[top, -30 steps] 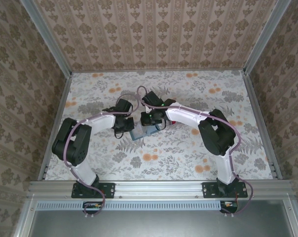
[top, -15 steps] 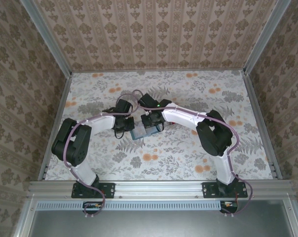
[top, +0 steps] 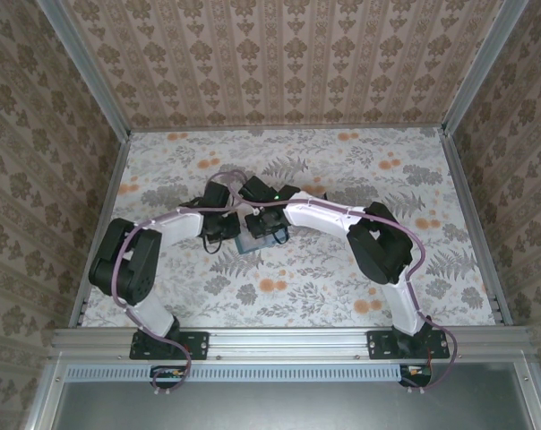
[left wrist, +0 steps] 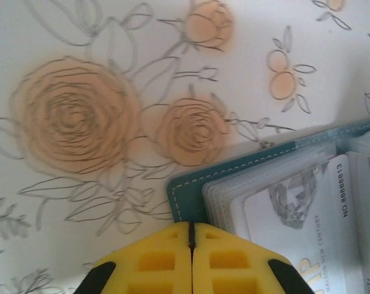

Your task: Put the credit cards into the card holder

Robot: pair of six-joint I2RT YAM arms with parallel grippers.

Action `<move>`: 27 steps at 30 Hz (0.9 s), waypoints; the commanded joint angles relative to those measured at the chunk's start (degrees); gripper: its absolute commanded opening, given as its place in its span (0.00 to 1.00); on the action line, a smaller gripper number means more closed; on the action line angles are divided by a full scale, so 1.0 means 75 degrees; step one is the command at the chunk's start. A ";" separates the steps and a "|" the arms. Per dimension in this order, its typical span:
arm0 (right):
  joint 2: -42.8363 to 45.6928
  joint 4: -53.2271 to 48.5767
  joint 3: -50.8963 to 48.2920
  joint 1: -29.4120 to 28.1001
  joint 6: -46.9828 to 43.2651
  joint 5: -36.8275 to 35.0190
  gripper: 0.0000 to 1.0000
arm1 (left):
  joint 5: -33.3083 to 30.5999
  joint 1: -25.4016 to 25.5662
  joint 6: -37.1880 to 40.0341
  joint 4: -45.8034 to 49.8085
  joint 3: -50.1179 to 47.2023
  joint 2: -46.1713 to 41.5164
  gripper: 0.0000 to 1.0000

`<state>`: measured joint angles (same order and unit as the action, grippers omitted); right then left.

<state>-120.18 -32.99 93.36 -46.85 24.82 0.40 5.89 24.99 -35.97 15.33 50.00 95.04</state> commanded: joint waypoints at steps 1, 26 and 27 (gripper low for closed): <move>-0.0031 0.0645 -0.0245 -0.0081 0.0273 0.0890 0.25 | 0.0209 -0.0339 -0.0219 -0.0136 -0.0389 -0.0491 0.09; 0.0999 0.2242 -0.1464 0.0284 0.0513 0.2588 0.51 | 0.0775 -0.1106 -0.0174 -0.0550 -0.1054 -0.2166 0.15; 0.1169 0.2242 -0.1566 0.0332 0.0461 0.2499 0.51 | 0.0856 -0.1084 -0.0125 -0.0607 -0.1034 -0.2185 0.15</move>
<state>-117.60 -17.89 82.94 -45.56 28.49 20.84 10.07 17.10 -37.89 12.10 42.37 80.07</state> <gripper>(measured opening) 0.513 0.149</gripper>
